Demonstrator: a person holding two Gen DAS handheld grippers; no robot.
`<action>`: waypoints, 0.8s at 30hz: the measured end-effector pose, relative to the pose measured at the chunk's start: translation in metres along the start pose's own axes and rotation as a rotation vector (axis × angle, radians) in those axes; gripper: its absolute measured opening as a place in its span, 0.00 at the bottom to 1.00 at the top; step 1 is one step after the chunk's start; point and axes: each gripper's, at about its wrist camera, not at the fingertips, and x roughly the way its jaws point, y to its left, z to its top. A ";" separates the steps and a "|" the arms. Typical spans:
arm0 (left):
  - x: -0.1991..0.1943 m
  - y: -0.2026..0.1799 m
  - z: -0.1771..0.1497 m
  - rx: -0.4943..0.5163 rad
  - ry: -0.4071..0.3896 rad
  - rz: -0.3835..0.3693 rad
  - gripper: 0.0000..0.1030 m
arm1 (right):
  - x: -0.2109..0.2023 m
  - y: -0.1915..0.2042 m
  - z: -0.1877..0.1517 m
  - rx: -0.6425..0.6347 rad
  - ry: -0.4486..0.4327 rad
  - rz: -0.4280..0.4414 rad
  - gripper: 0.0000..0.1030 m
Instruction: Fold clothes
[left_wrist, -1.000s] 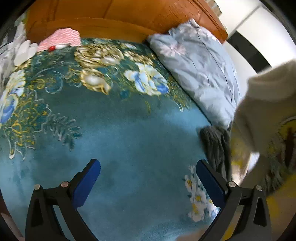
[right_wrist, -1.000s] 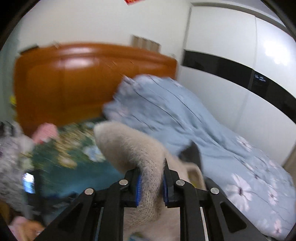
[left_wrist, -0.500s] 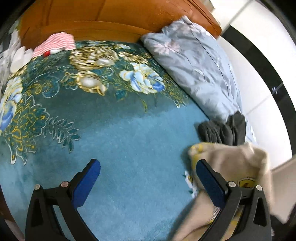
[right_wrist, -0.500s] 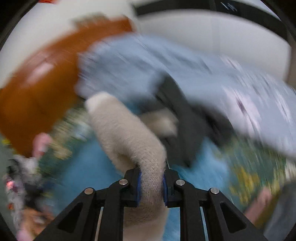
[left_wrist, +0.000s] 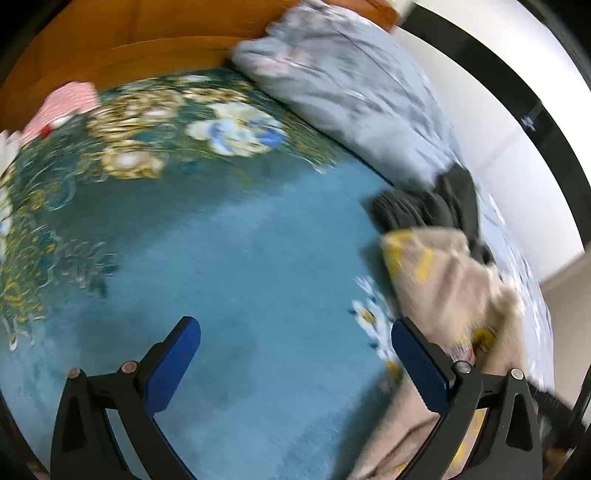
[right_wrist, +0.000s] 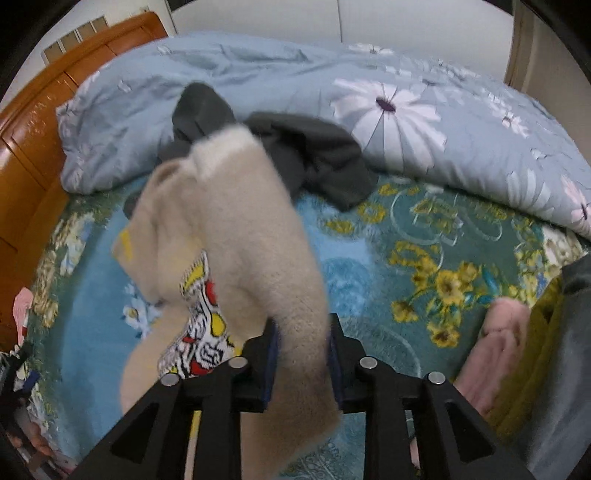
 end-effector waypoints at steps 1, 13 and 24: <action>0.004 -0.012 -0.004 0.042 0.028 -0.017 1.00 | -0.009 -0.001 0.002 -0.003 -0.039 -0.023 0.31; 0.090 -0.113 -0.076 0.250 0.398 -0.250 0.66 | -0.017 0.008 -0.028 -0.029 -0.003 0.056 0.55; 0.039 -0.060 -0.052 0.040 0.235 -0.198 0.10 | -0.013 0.016 -0.056 -0.016 0.062 0.089 0.55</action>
